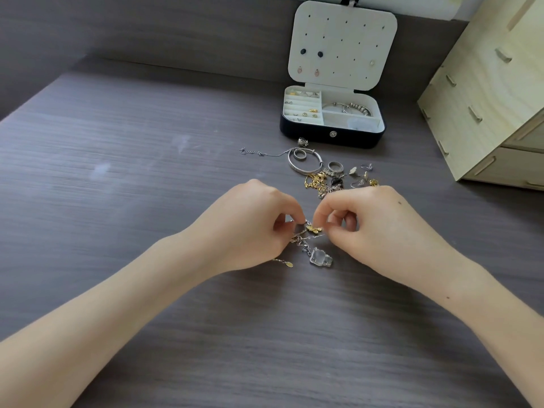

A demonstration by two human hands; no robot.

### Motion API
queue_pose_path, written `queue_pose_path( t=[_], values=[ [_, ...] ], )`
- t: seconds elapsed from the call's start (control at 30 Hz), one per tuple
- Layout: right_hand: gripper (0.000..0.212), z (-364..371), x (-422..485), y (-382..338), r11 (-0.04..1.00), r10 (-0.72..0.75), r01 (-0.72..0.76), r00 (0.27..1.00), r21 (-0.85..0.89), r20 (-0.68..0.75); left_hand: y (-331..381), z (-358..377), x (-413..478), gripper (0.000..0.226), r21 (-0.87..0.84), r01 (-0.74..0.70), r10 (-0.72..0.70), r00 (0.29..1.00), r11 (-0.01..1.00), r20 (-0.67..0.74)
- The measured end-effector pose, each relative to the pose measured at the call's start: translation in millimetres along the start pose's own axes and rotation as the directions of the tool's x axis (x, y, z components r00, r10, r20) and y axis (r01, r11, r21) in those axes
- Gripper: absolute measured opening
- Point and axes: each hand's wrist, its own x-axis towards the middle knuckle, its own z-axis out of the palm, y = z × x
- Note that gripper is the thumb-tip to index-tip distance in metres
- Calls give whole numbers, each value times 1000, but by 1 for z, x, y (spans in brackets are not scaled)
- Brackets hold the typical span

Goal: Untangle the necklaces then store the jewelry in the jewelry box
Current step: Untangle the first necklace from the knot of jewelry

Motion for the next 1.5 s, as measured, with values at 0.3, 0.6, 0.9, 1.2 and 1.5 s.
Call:
queue_pose_path(
  t=[0.3,0.6,0.9,1.2,1.5],
  values=[
    [20,11,4,8,943,-189,157,979,-295,-82,-1,7,2,26,-12,-38,37,999,999,-15],
    [11,10,10,12,863,-321,280,947,-420,-29,-18,2,-16,23,-97,-100,92,992,990,-81],
    [9,-8,23,6,919,-194,258,955,-299,226,-21,2,-23,21,-101,-106,97,991,989,-91],
    [17,-14,27,-2,900,-174,274,939,-339,297,-20,7,-21,36,27,-127,129,986,991,-108],
    [13,-32,31,-11,982,-163,154,983,113,78,-27,6,-22,49,-1,-128,127,988,992,-88]
  ],
)
